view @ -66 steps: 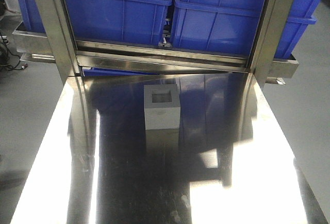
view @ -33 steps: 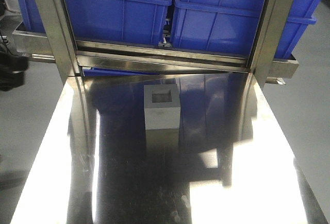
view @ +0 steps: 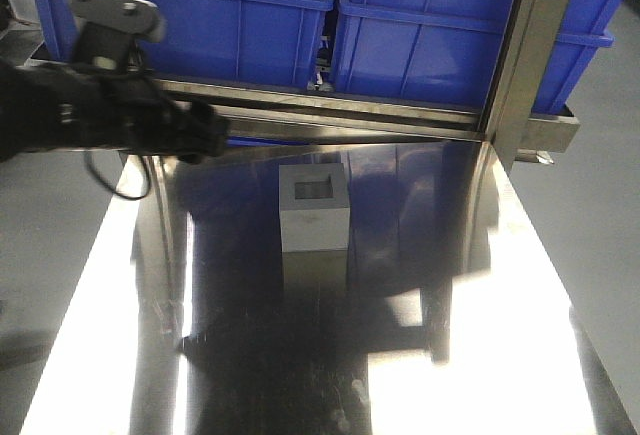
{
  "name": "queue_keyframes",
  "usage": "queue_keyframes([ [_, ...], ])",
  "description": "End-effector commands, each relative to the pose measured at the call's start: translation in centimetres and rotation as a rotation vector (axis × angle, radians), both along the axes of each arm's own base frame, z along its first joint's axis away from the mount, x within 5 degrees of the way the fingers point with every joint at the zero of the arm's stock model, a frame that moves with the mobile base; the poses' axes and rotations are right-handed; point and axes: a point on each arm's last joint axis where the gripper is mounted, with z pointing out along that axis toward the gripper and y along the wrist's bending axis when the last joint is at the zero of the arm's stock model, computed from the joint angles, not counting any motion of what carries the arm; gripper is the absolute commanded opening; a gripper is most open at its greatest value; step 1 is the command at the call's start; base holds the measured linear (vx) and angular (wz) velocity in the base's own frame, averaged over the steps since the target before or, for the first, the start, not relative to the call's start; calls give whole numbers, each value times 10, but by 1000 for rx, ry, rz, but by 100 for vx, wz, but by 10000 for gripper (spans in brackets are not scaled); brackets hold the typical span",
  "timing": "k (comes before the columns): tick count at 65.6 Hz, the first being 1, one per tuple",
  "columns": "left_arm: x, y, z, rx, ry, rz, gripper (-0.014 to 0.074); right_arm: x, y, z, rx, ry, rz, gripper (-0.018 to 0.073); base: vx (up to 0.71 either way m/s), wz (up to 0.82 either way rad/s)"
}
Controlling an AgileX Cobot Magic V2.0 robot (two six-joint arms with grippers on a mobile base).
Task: Sort gray base to blue bin
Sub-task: 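Reach the left gripper forward over the gray square block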
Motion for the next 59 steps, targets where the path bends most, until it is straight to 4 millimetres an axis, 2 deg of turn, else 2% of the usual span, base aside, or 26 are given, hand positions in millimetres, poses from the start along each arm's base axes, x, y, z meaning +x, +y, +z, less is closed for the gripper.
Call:
queue_keyframes([
  [1,11,-19,19,-86,-56,-1,594,1,0,6,-21,-69,-1,-5,0,0],
  [10,32,-45,13,-110,10,-13,594,1,0,6,-21,-69,-1,-5,0,0],
  [18,49,-59,3,-147,86,22,594,1,0,6,-21,-69,-1,-5,0,0],
  [37,80,-75,-24,-199,189,89,593,1,0,6,-21,-69,-1,-5,0,0],
  [59,94,-82,-54,-194,245,113,593,1,0,6,-21,-69,-1,-5,0,0],
])
